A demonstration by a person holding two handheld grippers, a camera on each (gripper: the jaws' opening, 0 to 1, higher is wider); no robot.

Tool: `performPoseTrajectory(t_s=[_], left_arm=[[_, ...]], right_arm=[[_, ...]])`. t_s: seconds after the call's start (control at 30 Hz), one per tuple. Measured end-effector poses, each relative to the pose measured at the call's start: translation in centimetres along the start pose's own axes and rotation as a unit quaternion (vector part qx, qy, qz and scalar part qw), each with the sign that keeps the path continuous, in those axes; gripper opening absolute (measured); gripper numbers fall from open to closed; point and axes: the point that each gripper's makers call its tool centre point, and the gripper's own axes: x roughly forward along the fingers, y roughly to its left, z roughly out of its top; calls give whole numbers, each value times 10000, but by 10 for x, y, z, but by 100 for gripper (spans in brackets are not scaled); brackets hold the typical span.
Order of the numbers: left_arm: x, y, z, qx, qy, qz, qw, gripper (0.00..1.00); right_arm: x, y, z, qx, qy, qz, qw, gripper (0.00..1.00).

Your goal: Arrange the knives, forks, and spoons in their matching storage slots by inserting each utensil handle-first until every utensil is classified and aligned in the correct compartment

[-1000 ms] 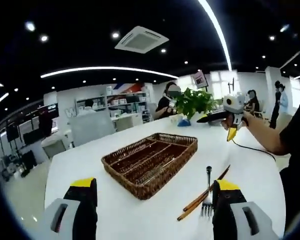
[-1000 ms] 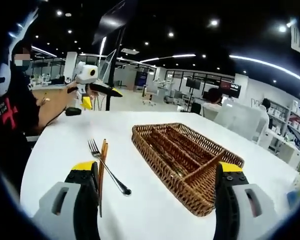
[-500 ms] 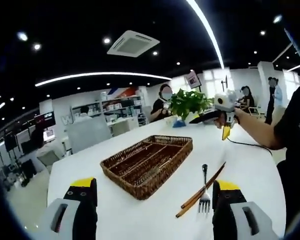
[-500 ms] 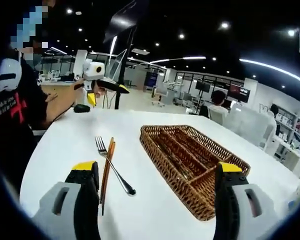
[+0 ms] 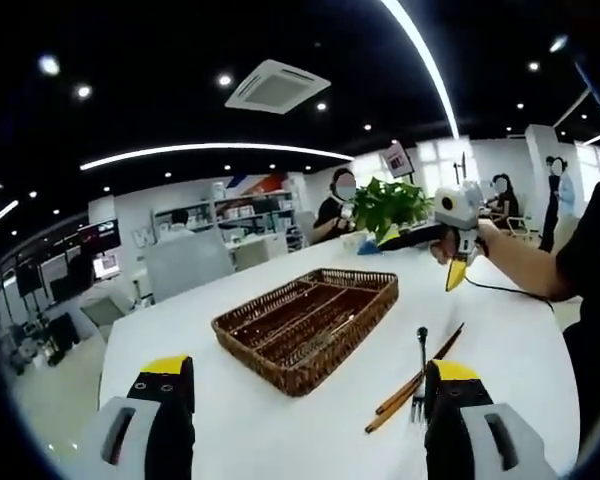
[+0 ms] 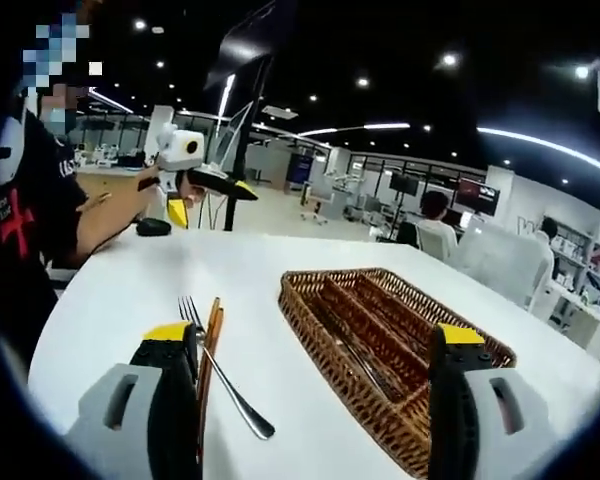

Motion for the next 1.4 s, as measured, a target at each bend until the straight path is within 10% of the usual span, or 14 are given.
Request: performPoseTrajectory(t_s=[0.63, 1.03, 1.4], left_arm=[[4, -5, -4, 25, 39, -108, 9999, 100], [5, -6, -6, 41, 56, -125, 9999, 100], [6, -5, -7, 20, 89, -113, 9999, 100]], right_arm=[[49, 54, -39, 70, 435, 778, 9960, 84], [63, 94, -50, -618, 461, 1411, 9870, 43], [67, 98, -59, -164, 662, 1539, 9857, 37]])
